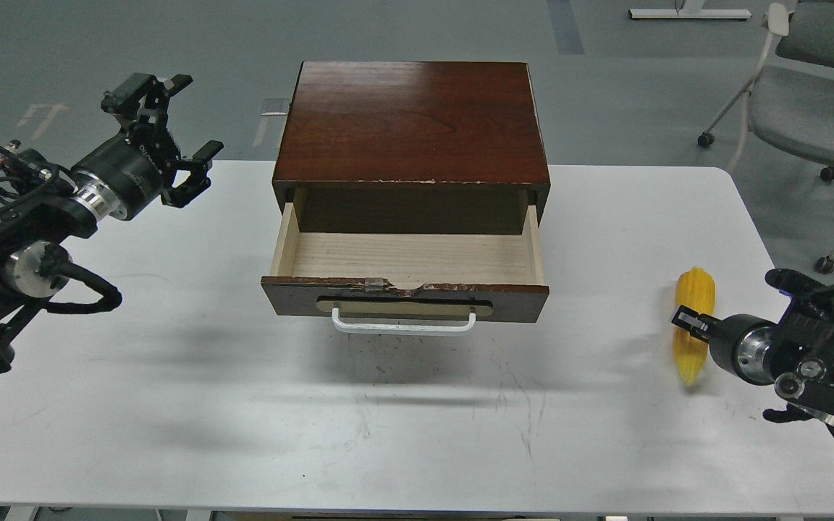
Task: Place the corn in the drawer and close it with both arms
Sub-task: 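Lower the right gripper onto the yellow corn cob and grasp it, then lift the corn with the right gripper and carry it over the drawer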
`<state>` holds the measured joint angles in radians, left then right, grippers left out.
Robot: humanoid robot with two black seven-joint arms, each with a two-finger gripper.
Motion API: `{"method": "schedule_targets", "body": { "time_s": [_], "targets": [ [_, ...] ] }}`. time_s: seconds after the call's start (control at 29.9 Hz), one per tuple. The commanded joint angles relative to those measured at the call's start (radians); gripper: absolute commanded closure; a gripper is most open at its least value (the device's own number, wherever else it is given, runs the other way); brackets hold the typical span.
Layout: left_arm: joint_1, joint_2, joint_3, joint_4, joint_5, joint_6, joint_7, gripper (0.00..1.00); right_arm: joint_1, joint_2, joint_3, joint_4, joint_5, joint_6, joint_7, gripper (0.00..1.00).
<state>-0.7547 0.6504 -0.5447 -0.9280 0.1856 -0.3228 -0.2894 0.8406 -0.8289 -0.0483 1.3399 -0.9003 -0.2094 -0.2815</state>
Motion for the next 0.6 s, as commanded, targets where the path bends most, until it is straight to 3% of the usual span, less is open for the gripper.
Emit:
{"method": "schedule_targets", "body": {
  "time_s": [0.0,0.1,0.17,0.23,0.47,0.5,0.57],
  "targets": [
    [-0.002,0.0,-0.003,0.0,0.0,-0.001,-0.001,0.02,0.124,-0.053,0.001,0.015,-0.009,-0.005,0.099,1.0],
    [-0.002,-0.003,-0.003,0.0,-0.002,0.001,-0.001,0.02,0.241,-0.065,-0.005,0.025,-0.104,-0.005,0.182,1.0],
    [-0.002,-0.006,-0.003,0.0,-0.002,0.001,-0.001,0.02,0.34,-0.067,-0.005,0.022,-0.297,-0.002,0.266,1.0],
    [-0.002,-0.008,-0.003,0.0,-0.002,0.001,-0.001,0.02,0.383,-0.065,-0.005,0.022,-0.427,0.002,0.353,1.0],
    [-0.006,-0.006,-0.006,0.0,0.0,0.001,-0.004,0.02,0.477,-0.001,-0.012,0.024,-0.82,0.031,0.588,1.0],
    [-0.006,-0.006,-0.006,0.0,0.0,0.001,-0.004,0.02,0.477,-0.001,-0.012,0.024,-0.821,0.031,0.588,1.0],
    [-0.006,-0.005,-0.009,0.0,-0.002,0.001,-0.007,0.02,0.497,0.03,-0.013,0.024,-0.903,0.031,0.631,1.0]
  ]
}}
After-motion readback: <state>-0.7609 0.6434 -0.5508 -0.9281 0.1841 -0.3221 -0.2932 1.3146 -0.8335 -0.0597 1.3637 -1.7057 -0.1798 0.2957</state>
